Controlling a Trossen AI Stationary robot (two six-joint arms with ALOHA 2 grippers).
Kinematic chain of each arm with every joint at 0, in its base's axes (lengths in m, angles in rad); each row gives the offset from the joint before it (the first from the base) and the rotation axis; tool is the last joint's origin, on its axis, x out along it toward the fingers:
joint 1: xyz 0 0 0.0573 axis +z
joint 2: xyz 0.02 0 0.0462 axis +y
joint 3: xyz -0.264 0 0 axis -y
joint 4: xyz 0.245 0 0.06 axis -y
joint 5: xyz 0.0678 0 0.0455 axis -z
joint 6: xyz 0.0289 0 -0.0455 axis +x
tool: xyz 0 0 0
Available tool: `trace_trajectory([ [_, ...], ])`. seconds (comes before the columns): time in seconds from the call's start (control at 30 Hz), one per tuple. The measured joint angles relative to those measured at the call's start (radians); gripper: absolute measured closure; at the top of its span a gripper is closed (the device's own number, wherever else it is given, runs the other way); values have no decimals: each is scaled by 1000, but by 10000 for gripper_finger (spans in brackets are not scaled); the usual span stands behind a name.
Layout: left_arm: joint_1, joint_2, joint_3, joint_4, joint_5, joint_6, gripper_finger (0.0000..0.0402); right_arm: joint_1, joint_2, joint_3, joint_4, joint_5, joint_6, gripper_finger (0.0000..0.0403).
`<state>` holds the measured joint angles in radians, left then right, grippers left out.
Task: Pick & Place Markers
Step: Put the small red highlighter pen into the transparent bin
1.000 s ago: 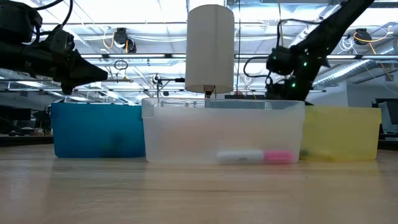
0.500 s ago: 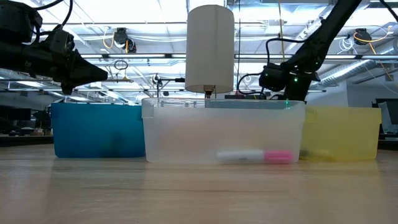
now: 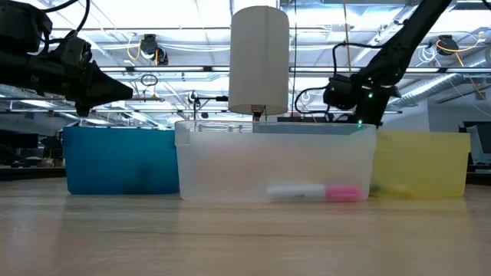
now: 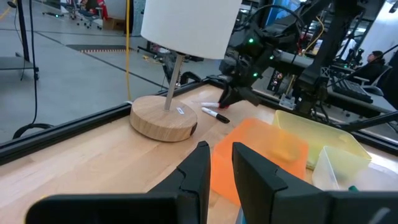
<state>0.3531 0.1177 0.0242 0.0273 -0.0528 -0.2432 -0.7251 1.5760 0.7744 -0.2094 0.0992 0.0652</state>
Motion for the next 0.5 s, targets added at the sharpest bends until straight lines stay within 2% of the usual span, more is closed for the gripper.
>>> trace_trajectory([
  [0.23,0,0,0,0,0,0,330,131,-184,2,5,-105,-21,380],
  [0.4,0,0,0,0,0,0,330,329,-294,2,61,-119,-42,380],
  [0.5,0,0,0,0,0,0,330,476,-308,27,89,-129,32,380],
])
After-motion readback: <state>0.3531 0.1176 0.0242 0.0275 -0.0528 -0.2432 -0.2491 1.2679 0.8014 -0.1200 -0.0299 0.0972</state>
